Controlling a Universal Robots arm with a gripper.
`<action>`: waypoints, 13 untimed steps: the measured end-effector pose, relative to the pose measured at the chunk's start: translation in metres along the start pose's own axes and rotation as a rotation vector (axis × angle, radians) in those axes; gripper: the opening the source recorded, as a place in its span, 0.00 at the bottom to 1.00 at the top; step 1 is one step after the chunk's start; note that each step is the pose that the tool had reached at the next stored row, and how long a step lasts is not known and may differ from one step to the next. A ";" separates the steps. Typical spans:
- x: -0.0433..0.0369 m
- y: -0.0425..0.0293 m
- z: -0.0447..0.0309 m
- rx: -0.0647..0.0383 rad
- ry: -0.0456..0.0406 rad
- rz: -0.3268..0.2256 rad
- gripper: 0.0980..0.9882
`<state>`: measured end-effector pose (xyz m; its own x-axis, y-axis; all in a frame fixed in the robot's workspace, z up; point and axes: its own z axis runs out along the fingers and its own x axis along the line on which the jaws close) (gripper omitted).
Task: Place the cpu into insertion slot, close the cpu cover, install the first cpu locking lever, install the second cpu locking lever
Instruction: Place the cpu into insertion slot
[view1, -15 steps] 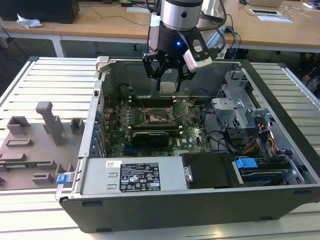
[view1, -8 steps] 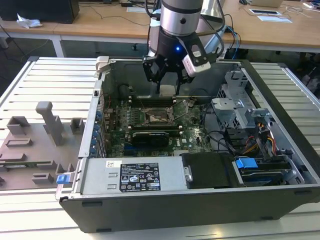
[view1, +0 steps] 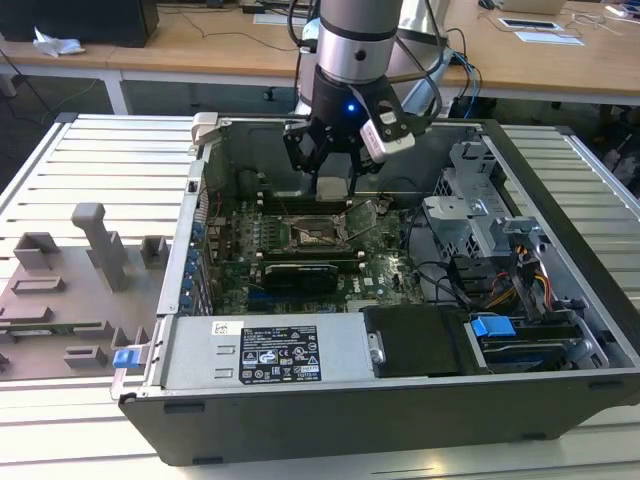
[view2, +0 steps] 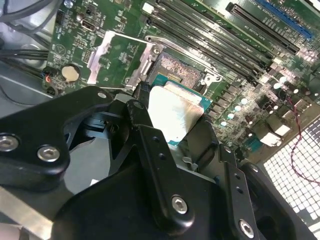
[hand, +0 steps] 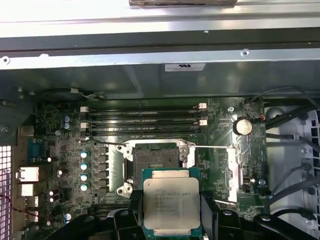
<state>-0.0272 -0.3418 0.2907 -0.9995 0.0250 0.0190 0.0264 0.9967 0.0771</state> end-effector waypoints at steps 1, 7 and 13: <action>0.0015 -0.0001 0.0011 0.000 0.0000 0.000 0.50; 0.0042 -0.0008 0.0128 0.000 0.0000 0.000 0.50; 0.0041 -0.0012 0.0187 0.000 0.0000 0.000 0.50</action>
<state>-0.0316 -0.3415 0.2720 -0.9995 0.0250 0.0190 0.0264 0.9967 0.0770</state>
